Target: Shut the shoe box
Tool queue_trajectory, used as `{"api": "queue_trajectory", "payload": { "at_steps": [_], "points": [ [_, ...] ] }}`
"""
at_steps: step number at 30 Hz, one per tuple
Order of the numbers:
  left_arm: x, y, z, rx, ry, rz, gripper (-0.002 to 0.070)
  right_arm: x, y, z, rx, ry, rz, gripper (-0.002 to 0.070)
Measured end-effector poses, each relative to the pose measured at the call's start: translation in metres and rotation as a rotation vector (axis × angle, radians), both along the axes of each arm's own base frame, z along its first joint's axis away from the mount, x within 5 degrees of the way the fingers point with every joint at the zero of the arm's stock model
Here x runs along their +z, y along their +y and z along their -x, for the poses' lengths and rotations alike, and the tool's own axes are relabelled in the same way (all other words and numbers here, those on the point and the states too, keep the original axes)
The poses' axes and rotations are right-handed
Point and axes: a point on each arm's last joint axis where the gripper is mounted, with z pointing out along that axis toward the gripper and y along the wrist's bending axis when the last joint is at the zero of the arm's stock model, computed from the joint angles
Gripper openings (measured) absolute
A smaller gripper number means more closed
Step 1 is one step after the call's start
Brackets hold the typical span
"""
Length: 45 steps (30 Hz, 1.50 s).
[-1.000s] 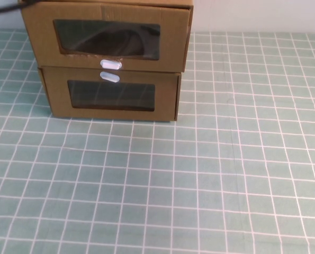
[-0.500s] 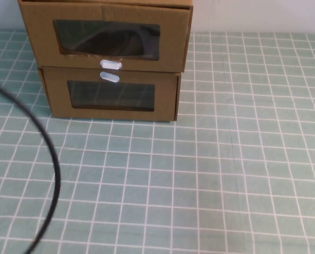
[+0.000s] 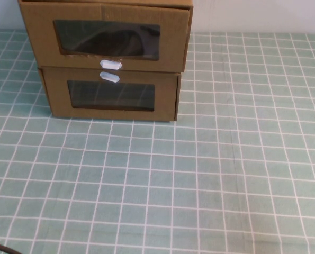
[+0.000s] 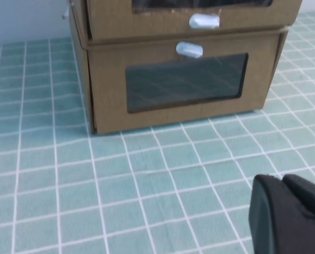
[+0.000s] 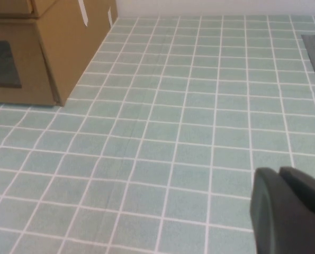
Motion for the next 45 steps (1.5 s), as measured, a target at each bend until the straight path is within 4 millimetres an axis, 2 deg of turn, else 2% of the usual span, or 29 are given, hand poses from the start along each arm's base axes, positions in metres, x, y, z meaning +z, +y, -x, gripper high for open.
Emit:
{"api": "queue_trajectory", "payload": {
  "at_steps": [8,15,24,28,33,35,40,45],
  "points": [
    [-0.016,0.0,-0.001,0.0,0.049,-0.001,-0.0005,-0.001,0.0,0.001,0.0,0.015,0.002,-0.0014],
    [-0.019,0.0,0.0,0.0,0.053,-0.001,-0.0005,-0.001,0.0,0.001,0.001,0.016,0.002,-0.0014],
    [-0.024,0.002,0.027,0.003,-0.121,0.004,-0.0005,-0.001,0.0,0.001,0.001,0.016,0.002,-0.0014],
    [-0.041,0.011,0.024,0.109,-0.181,0.034,-0.0005,-0.001,0.0,0.001,0.001,0.016,0.002,-0.0014],
    [-0.078,0.025,0.018,0.255,-0.276,-0.026,-0.0005,-0.001,0.0,0.001,0.001,0.016,0.002,-0.0014],
    [-0.09,0.025,0.017,0.271,-0.241,-0.014,-0.0005,-0.002,0.0,0.001,0.0,0.016,0.004,-0.0014],
    [-0.108,0.026,0.019,0.271,-0.073,-0.061,-0.0005,-0.002,0.0,0.001,0.0,0.018,0.004,-0.0014],
    [-0.11,0.027,0.019,0.272,-0.058,-0.093,-0.0005,-0.002,0.0,0.001,0.0,0.018,0.004,-0.0014]
  ]
}}
